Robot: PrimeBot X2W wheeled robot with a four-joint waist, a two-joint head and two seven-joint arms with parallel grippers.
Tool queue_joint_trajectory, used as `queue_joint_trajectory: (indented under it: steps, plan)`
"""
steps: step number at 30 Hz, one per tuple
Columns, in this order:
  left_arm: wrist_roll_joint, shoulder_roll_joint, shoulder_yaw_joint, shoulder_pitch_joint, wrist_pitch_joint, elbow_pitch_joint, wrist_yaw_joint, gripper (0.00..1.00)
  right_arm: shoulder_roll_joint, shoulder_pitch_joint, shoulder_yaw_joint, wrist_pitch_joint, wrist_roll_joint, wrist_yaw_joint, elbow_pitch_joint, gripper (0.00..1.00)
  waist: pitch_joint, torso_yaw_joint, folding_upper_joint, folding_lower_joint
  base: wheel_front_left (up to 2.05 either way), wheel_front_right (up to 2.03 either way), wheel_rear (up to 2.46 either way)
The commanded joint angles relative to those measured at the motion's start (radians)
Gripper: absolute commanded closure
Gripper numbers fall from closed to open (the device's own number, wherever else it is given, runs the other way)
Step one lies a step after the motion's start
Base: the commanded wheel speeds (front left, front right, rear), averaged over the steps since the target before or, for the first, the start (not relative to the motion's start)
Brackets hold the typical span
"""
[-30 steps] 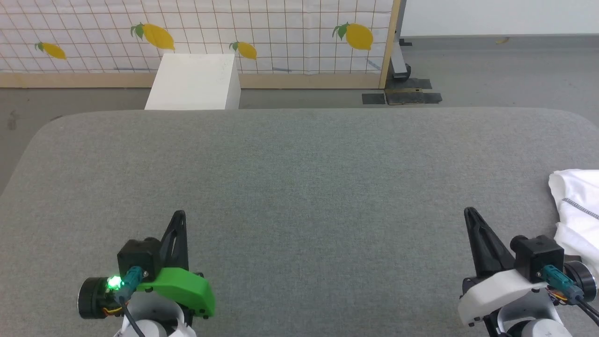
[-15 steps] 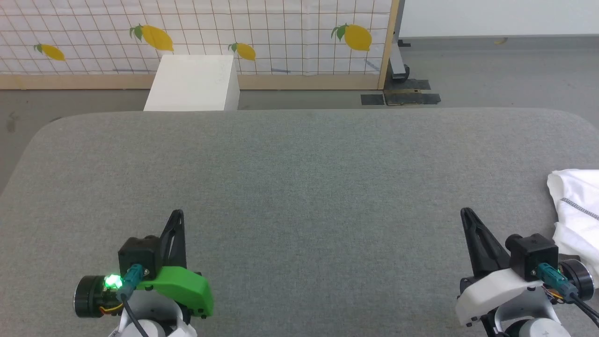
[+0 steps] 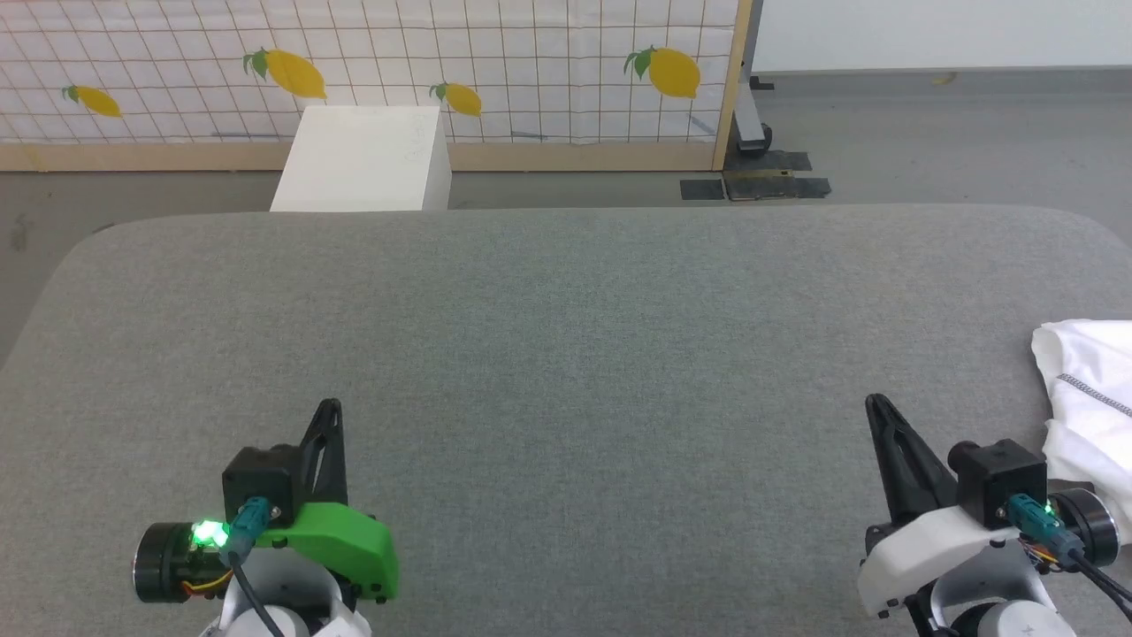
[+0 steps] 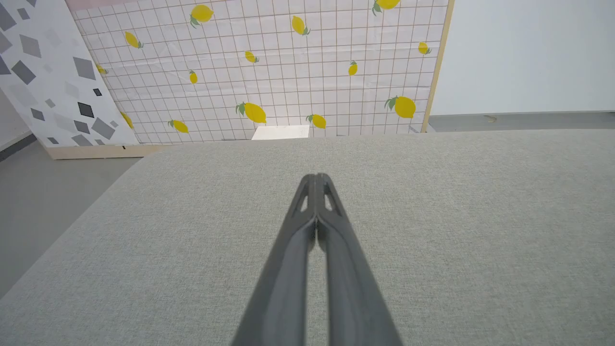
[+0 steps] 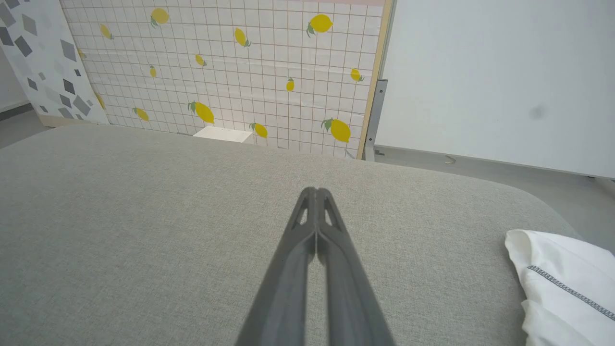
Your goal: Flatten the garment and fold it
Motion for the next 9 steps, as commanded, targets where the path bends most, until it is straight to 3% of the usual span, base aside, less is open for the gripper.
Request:
queue_joint_trajectory:
  steps: [1, 9]
  plan:
    - [0.015, -0.004, 0.005, 0.014, 0.001, -0.006, 0.007, 1.00, 0.003, -0.018, 0.002, 0.002, -0.007, -0.002, -0.007, 1.00, 0.000, 0.000, 0.0000, 0.0000, 0.00, 0.00, 0.00]
    - [0.015, -0.004, 0.005, 0.014, 0.001, -0.006, 0.007, 1.00, 0.003, -0.018, 0.002, 0.002, -0.007, -0.002, -0.007, 1.00, 0.000, 0.000, 0.0000, 0.0000, 0.00, 0.00, 0.00]
